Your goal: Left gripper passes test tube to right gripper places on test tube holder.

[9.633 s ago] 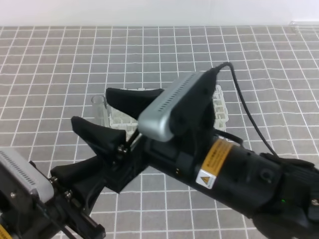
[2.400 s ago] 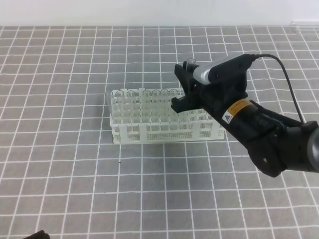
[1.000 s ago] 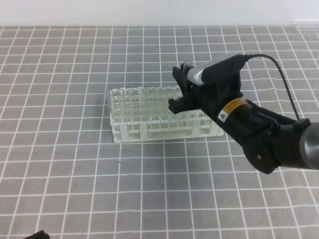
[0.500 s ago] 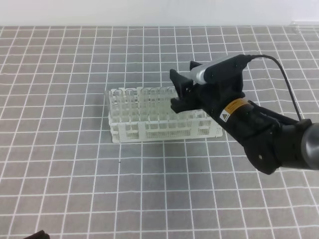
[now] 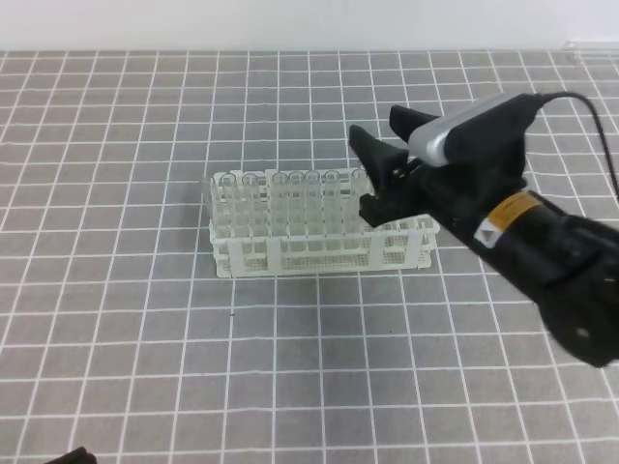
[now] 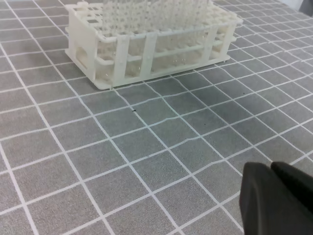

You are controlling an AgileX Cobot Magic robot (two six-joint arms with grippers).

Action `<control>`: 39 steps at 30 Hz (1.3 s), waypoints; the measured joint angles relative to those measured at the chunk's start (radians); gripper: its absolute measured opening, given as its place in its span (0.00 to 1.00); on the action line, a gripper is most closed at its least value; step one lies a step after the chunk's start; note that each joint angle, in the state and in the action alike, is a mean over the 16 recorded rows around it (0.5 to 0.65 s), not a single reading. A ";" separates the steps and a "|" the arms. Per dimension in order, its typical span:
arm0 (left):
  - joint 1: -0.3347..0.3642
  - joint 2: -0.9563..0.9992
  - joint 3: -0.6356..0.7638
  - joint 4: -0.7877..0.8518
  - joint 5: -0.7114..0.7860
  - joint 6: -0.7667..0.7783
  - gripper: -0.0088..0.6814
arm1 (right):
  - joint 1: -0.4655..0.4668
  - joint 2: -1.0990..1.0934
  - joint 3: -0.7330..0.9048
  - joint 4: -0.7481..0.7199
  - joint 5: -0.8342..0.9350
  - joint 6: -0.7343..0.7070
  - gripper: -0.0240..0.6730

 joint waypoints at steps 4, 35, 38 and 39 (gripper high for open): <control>0.000 0.001 -0.002 0.000 0.002 0.000 0.01 | 0.000 -0.138 0.054 -0.034 0.049 0.028 0.36; 0.000 0.003 0.000 0.000 0.000 0.000 0.01 | -0.064 -0.916 0.645 0.096 0.301 0.065 0.02; 0.000 0.003 -0.001 0.000 0.001 0.000 0.01 | -0.106 -1.001 0.684 0.121 0.358 0.022 0.02; 0.000 0.003 -0.001 0.000 0.001 0.000 0.01 | -0.123 -1.032 0.695 0.126 0.381 0.008 0.02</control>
